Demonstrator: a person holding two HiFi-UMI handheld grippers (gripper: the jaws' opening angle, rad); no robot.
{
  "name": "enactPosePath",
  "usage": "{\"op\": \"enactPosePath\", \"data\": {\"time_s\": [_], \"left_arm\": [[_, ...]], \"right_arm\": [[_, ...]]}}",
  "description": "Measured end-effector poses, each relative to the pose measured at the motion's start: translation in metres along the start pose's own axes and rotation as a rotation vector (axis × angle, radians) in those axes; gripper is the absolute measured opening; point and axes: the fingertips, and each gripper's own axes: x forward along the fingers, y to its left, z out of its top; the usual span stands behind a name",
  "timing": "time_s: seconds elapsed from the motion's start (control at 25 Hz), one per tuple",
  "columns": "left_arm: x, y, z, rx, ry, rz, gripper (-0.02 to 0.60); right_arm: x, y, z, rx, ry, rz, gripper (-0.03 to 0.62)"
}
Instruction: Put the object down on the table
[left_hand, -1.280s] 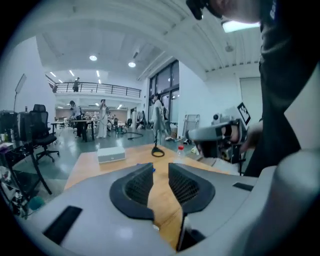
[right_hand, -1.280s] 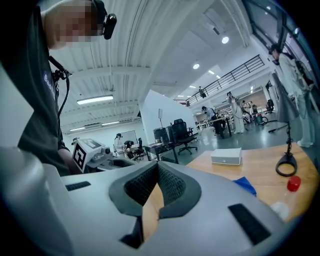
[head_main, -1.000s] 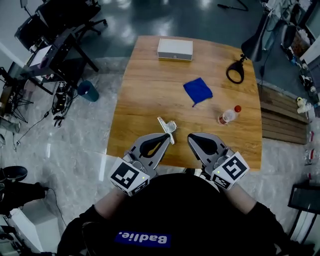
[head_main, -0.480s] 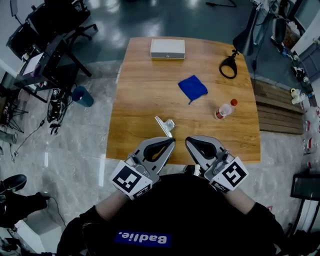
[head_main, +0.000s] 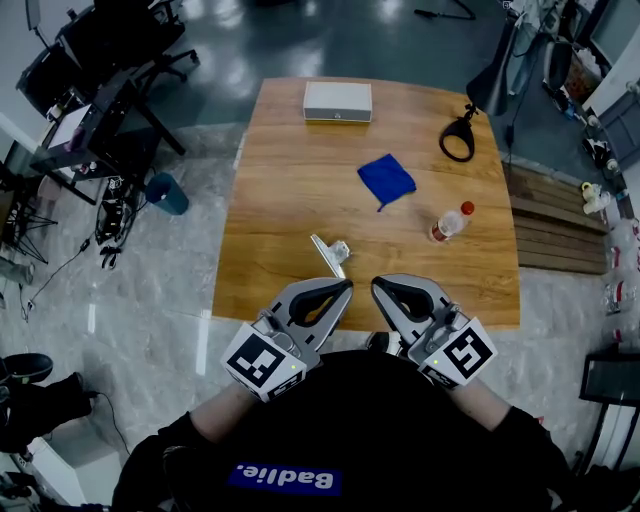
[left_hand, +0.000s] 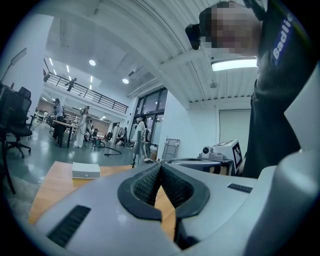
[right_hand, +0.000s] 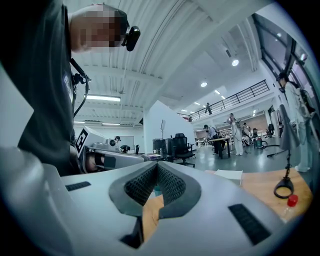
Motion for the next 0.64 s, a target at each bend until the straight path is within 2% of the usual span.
{"op": "enactPosePath", "data": {"time_s": [0.4, 0.64], "left_arm": [[-0.003, 0.000, -0.002, 0.029, 0.006, 0.003, 0.008], [-0.002, -0.003, 0.005, 0.003, -0.013, 0.008, 0.008]], "right_arm": [[0.000, 0.002, 0.002, -0.003, 0.006, 0.008, 0.005], [-0.001, 0.003, 0.001, -0.007, 0.013, 0.006, 0.005]]}}
